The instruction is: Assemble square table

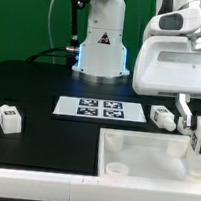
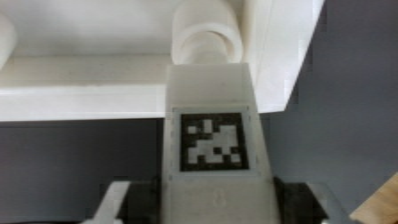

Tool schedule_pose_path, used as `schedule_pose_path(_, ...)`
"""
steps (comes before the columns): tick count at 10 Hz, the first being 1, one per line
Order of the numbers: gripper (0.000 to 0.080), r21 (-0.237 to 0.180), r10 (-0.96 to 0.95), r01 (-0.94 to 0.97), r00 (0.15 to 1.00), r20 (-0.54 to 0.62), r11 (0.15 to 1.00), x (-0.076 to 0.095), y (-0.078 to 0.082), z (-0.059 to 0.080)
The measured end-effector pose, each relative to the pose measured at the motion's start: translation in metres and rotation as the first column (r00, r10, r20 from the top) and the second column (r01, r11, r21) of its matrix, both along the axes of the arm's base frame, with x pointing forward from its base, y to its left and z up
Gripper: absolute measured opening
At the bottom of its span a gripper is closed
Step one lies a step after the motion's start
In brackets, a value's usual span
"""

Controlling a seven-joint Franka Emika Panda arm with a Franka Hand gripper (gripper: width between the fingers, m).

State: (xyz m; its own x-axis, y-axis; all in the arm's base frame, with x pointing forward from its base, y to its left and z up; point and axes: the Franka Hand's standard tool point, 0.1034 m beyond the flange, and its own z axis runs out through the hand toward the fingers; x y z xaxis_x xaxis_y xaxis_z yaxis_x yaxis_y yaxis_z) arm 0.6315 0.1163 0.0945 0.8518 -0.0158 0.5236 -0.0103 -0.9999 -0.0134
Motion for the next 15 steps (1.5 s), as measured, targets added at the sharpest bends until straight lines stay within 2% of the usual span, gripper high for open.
schedule_pose_path(5, 0.0285, -0.016, 0.005, -0.005, 0.999, 0.047, 1.000, -0.0035, -0.0015, -0.0062)
schedule_pose_path(10, 0.0285, -0.022, 0.006, -0.005, 0.998, 0.067, 1.000, -0.0042, -0.0045, -0.0065)
schedule_pose_path(11, 0.0361, -0.022, 0.006, -0.005, 0.998, 0.067, 1.000, -0.0042, -0.0046, -0.0066)
schedule_pose_path(12, 0.0361, -0.022, 0.006, -0.005, 0.998, 0.067, 1.000, -0.0042, -0.0046, -0.0065)
schedule_pose_path(14, 0.0616, -0.016, 0.004, -0.004, 1.000, 0.024, 1.000, -0.0053, -0.0038, -0.0078)
schedule_pose_path(15, 0.0640, -0.014, 0.009, -0.009, 1.000, 0.003, 1.000, -0.0029, -0.0063, -0.0027)
